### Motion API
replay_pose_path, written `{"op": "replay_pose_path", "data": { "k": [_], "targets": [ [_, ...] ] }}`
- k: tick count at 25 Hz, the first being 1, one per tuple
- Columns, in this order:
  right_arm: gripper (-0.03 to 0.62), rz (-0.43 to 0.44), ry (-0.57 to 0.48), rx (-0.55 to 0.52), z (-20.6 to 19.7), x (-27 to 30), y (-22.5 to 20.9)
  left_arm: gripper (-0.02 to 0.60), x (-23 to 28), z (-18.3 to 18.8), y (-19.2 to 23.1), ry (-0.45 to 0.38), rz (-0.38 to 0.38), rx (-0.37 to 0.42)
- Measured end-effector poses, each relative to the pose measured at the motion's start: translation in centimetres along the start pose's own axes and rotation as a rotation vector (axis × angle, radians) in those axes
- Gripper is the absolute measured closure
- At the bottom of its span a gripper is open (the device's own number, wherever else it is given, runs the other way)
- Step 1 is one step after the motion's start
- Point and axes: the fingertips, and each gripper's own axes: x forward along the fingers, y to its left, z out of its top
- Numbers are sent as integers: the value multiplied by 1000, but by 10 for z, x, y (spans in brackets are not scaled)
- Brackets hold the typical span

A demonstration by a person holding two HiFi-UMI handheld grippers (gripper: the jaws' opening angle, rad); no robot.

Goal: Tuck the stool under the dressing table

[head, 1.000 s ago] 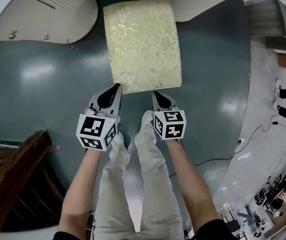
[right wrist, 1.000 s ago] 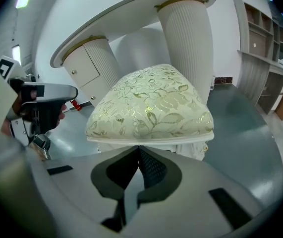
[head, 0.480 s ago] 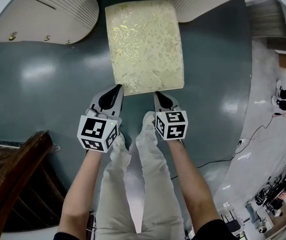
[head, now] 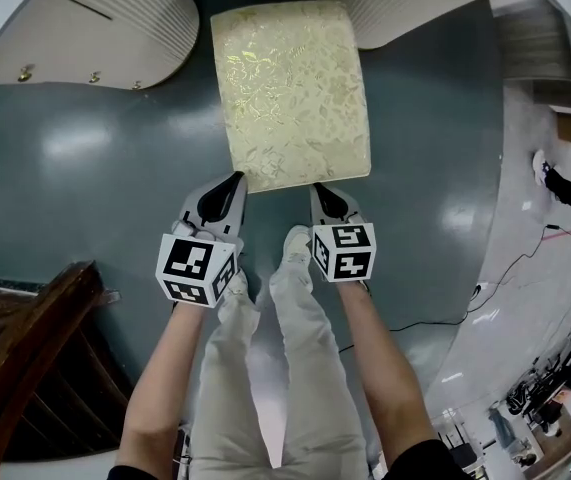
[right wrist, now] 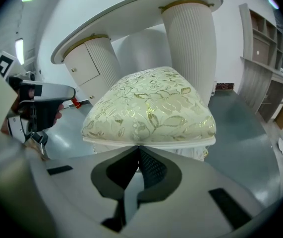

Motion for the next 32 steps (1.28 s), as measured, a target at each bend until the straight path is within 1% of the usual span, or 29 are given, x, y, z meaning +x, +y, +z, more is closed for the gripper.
{"op": "replay_pose_path", "data": {
  "k": [3,4,8,16,21,26,32],
  "targets": [
    [579,12,17,-82,0,2,-1,566,-5,-9,-4,2,1,-1],
    [577,11,19,-91,-1,3,-2,566,-6,-13,-5,2,2,-2],
    [577,-8,20,-64,-2,4,-6,566,-7,-19,-9,-4,2,-6],
    [577,10,22,-76,0,4,-6,566,-6,-17,-13,-18,0,-12],
    [579,-3,5,-46,1,8,-10,566,-10,-28,-17,-18,2,-12],
    [577,0,-11,-49,8,9,-11,566,-13,-36,-19,-20,7,-21],
    [579,1,-14,-54,6,12,-14,566,-14,-50,-28,-17,8,-30]
  ]
}}
